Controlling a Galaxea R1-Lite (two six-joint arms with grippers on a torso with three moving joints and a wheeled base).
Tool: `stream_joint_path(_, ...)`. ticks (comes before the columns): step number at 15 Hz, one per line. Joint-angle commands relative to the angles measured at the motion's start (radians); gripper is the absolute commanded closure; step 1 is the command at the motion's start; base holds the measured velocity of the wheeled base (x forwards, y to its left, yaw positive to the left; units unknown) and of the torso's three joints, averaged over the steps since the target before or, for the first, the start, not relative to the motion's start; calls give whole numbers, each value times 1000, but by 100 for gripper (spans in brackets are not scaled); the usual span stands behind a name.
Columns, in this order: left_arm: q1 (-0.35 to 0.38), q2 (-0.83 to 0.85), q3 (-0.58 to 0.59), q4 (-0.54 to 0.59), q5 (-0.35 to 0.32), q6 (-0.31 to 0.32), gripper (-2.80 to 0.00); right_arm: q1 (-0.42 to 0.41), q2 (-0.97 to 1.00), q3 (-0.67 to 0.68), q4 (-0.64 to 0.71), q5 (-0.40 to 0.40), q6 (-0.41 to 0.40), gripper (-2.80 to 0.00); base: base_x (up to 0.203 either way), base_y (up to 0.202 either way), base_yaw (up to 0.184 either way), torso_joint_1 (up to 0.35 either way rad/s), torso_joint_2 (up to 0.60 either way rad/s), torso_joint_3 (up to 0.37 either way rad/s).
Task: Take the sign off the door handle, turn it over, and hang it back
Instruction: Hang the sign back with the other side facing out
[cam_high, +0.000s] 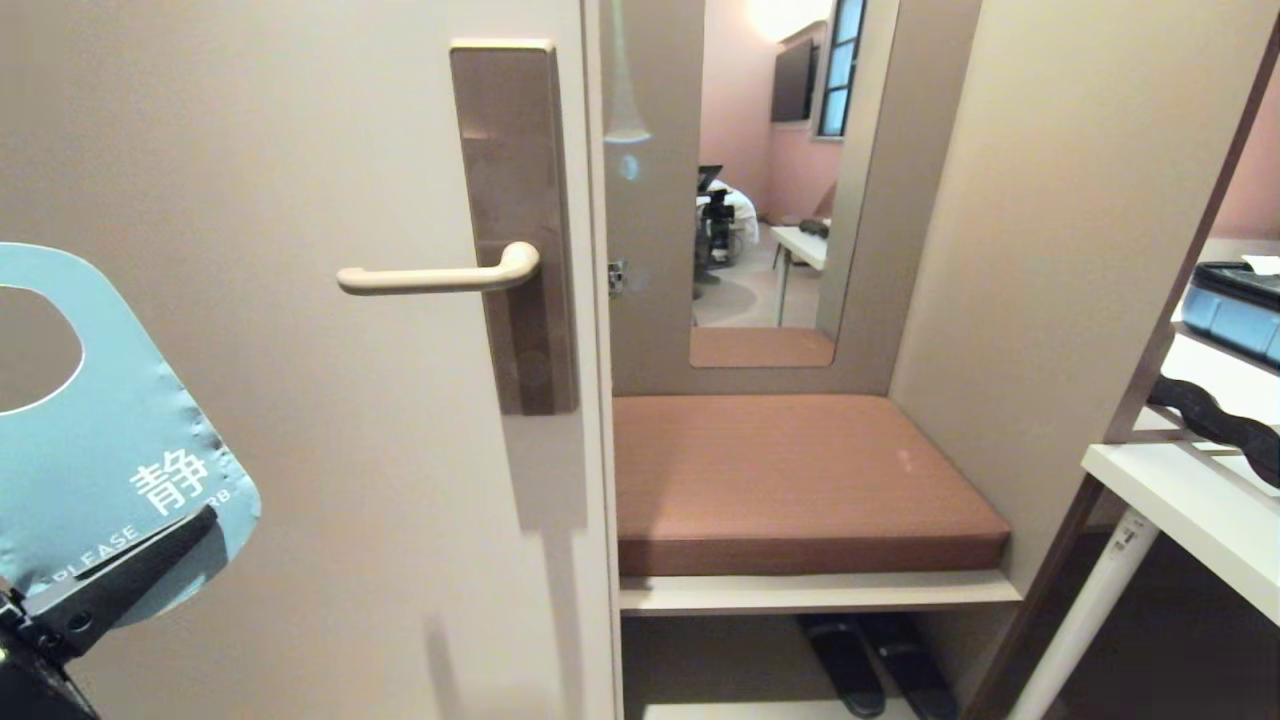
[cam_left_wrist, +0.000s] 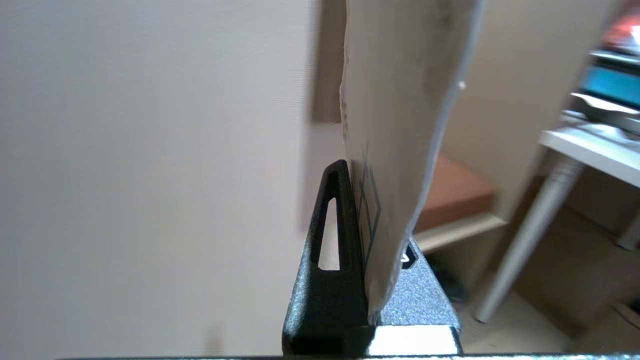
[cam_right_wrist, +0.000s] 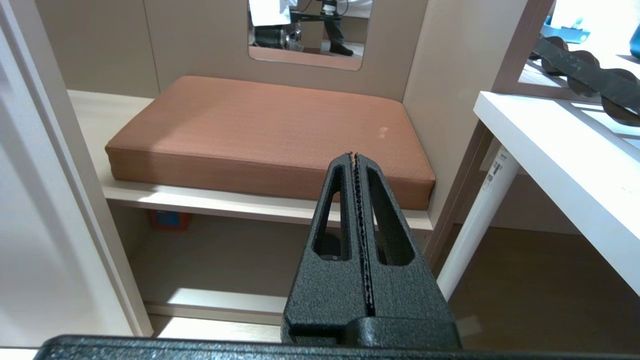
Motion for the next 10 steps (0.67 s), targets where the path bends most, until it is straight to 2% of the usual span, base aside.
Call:
stream_joint_path(1, 85, 37, -29, 38, 2, 0, 0, 0, 0, 0, 0, 0, -1, 0, 0, 0, 0, 0, 0, 0)
stream_joint_path(4, 134, 112, -62, 56, 36, 19, 0, 0, 0, 0, 1, 0, -1, 0, 0, 0, 0, 0, 0, 0)
stream_joint_path(6, 145, 161, -81, 58, 82, 78, 0, 0, 0, 0, 0, 0, -1, 0, 0, 0, 0, 0, 0, 0)
stream_joint_path(10, 146, 249, -140, 75, 95, 145, 0, 0, 0, 0, 0, 0, -1, 0, 0, 0, 0, 0, 0, 0)
